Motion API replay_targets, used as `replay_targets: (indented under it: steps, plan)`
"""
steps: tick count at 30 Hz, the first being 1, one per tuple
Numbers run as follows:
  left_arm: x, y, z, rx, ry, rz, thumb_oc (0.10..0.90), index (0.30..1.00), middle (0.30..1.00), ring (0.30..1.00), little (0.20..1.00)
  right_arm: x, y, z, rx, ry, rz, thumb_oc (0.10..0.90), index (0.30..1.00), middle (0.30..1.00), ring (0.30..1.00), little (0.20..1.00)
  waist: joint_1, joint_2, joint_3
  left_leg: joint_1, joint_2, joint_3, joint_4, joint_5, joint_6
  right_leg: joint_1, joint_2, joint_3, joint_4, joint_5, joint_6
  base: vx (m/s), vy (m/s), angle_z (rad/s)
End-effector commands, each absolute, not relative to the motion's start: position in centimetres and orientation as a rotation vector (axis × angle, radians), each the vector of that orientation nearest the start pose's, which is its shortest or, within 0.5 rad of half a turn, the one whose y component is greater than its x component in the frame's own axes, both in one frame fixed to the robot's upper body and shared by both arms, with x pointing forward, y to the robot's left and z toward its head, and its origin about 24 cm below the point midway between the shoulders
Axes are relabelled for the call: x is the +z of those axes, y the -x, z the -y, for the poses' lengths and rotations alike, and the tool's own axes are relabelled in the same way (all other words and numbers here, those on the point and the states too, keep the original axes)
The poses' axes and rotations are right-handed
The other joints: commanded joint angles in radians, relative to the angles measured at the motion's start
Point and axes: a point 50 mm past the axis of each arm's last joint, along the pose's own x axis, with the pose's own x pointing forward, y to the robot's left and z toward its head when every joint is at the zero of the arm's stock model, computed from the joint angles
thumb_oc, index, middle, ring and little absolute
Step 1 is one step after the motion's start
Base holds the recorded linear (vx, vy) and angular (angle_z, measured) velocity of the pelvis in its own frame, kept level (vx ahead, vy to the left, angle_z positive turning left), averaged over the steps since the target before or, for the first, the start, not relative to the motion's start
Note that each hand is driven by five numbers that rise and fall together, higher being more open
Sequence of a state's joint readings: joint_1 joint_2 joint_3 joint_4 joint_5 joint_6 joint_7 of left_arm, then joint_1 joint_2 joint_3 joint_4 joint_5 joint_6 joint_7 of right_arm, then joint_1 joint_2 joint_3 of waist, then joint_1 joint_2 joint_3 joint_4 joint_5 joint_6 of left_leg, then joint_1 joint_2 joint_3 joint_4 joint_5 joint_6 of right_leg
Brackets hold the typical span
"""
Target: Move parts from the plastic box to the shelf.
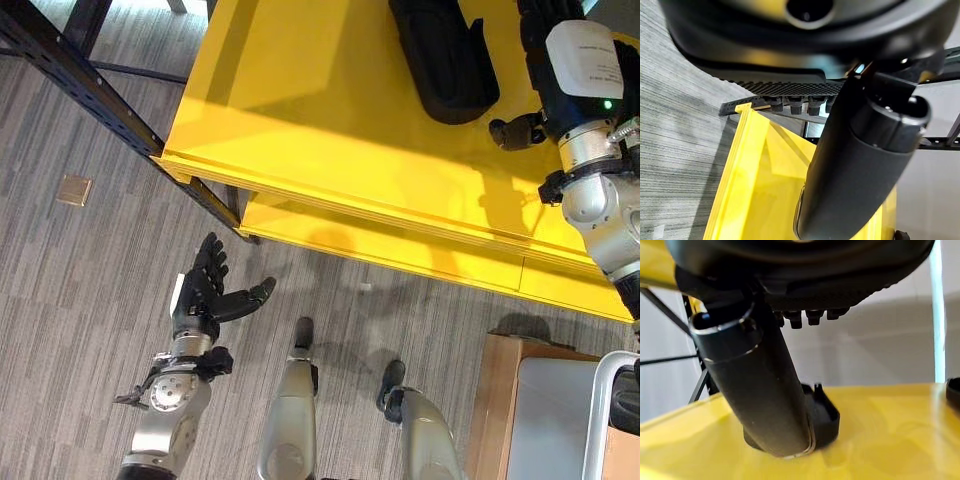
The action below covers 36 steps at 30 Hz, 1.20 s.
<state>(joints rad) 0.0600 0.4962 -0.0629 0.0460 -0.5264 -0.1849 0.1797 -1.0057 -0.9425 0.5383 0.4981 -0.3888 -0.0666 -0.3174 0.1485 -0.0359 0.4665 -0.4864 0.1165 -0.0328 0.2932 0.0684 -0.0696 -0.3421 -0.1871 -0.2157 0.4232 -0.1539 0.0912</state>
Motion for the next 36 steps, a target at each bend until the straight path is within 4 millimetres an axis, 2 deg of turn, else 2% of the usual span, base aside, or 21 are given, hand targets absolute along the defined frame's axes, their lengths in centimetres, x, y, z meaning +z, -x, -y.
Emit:
replay_targets:
  steps: [1, 7, 15, 22, 28, 36]
  plan:
    - [9.5, -23.4, -25.2, 0.121, -0.031, 0.265, 0.9, 1.0, 1.0, 1.0, 1.0, 34.9, -35.2, 24.0, -0.418, 1.441, 0.754, 0.9, 1.0, 1.0, 1.0, 1.0, 0.01, -0.02, -0.062, -0.049, 0.101, -0.039, 0.068, -0.027, -0.062, 0.131, -0.053, 0.021, -0.108, 0.03, 0.039, 0.0, 0.0, 0.0]
    - [9.5, -23.5, -25.1, 0.117, -0.026, 0.268, 0.9, 1.0, 1.0, 1.0, 1.0, 34.9, -35.9, 23.7, -0.387, 1.491, 0.709, 0.9, 1.0, 1.0, 1.0, 1.0, 0.017, -0.023, -0.055, -0.051, 0.1, -0.043, 0.067, -0.024, -0.062, 0.134, -0.052, 0.014, -0.11, 0.03, 0.04, 0.0, 0.0, 0.0]
    - [9.8, -23.6, -25.2, 0.119, -0.036, 0.279, 0.9, 1.0, 1.0, 1.0, 1.0, 33.2, -37.3, 24.4, -0.341, 1.548, 0.574, 0.9, 1.0, 1.0, 1.0, 1.0, 0.035, -0.032, -0.048, -0.062, 0.097, -0.05, 0.071, -0.024, -0.061, 0.142, -0.053, 0.001, -0.118, 0.033, 0.04, 0.01, -0.007, 0.03]
    - [10.0, -23.7, -25.1, 0.119, -0.025, 0.289, 0.9, 1.0, 1.0, 1.0, 1.0, 33.6, -37.6, 24.5, -0.359, 1.556, 0.552, 0.9, 1.0, 1.0, 1.0, 1.0, 0.042, -0.034, -0.043, -0.066, 0.092, -0.052, 0.069, -0.024, -0.06, 0.144, -0.051, -0.004, -0.122, 0.036, 0.043, 0.0, 0.001, 0.0]
    - [10.2, -23.7, -25.1, 0.121, -0.02, 0.299, 0.9, 1.0, 1.0, 1.0, 1.0, 33.3, -38.2, 24.7, -0.361, 1.557, 0.507, 0.9, 1.0, 1.0, 1.0, 1.0, 0.051, -0.04, -0.041, -0.07, 0.09, -0.056, 0.068, -0.023, -0.059, 0.148, -0.05, -0.011, -0.127, 0.036, 0.043, 0.01, -0.006, 0.06]
    - [10.2, -23.7, -24.9, 0.115, -0.01, 0.301, 0.9, 1.0, 1.0, 1.0, 1.0, 32.9, -38.7, 25.0, -0.361, 1.55, 0.454, 0.9, 1.0, 1.0, 1.0, 1.0, 0.062, -0.034, -0.035, -0.081, 0.086, -0.061, 0.071, -0.022, -0.058, 0.144, -0.05, -0.016, -0.122, 0.034, 0.042, 0.0, 0.0, 0.0]
